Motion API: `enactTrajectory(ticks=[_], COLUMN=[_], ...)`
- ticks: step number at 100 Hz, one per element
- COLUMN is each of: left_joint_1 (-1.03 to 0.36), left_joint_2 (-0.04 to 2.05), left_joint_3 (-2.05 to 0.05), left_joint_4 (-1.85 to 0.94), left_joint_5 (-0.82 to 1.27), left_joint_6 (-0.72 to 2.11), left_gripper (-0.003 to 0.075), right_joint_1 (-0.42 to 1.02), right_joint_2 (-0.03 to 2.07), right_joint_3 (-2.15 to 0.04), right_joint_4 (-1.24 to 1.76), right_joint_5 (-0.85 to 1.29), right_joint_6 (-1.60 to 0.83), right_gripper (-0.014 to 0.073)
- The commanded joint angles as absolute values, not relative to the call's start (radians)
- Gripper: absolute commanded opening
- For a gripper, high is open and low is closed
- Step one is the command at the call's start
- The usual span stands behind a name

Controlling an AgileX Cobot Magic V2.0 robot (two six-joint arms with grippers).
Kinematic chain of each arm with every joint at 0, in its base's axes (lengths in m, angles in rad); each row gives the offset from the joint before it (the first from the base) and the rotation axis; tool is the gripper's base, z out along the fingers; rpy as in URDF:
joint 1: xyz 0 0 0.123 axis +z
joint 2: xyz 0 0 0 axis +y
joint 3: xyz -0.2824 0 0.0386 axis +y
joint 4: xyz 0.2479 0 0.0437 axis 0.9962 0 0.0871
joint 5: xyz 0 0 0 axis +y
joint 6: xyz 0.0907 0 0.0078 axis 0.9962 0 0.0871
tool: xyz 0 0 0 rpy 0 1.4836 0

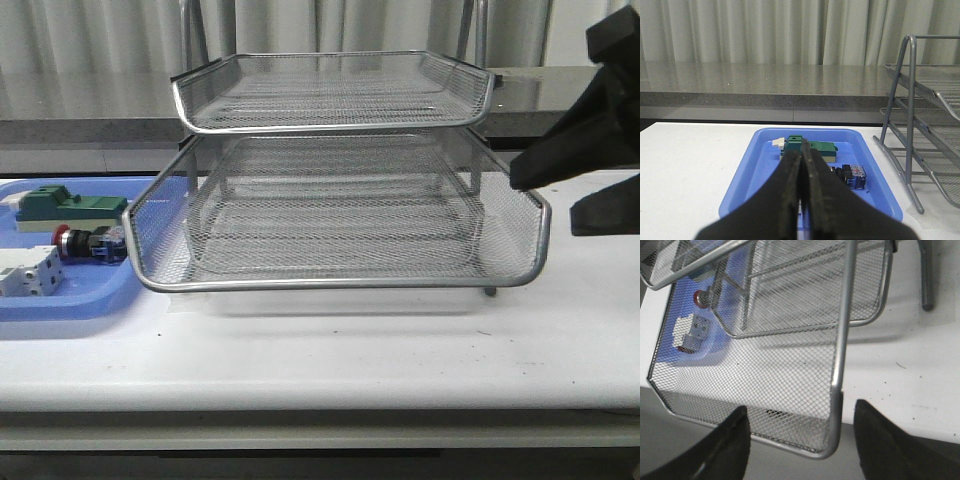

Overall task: Place button on rack with both arms
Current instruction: 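Pull the middle mesh tier out toward the robot with the right gripper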

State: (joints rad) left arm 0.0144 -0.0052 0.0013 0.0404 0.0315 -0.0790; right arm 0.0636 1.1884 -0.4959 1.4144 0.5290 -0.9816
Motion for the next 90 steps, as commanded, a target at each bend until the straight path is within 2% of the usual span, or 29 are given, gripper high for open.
enactTrajectory(ticks=[1, 20, 50, 69, 90], left_joint_1=[0.008, 0.008, 0.008, 0.008, 0.008], left_joint_2=[-0.037, -0.037, -0.037, -0.037, -0.037], left_joint_3=[0.047, 0.047, 0.047, 0.047, 0.047], left_joint_4=[0.031, 0.031, 0.031, 0.031, 0.031], left_joint_5=[-0.057, -0.057, -0.057, -0.057, -0.057], left_joint_6=[-0.086, -0.086, -0.086, -0.086, -0.086], left_gripper=[-0.002, -0.002, -0.002, -0.002, -0.002], right_joint_1=[0.059, 0.039, 0.004, 0.004, 0.004], right_joint_2=[1.117, 0.992, 0.782, 0.638, 0.5], right_joint_3=[-0.517, -0.538, -0.688, -0.725, -0.725], right_joint_4=[1.344, 0.976, 0.343, 0.171, 0.117], right_joint_5=[0.55, 0.567, 0.766, 0.865, 0.974], right_joint_6=[-0.912, -0.643, -0.183, -0.076, -0.056], right_gripper=[0.0466, 0.0466, 0.0466, 0.0466, 0.0465])
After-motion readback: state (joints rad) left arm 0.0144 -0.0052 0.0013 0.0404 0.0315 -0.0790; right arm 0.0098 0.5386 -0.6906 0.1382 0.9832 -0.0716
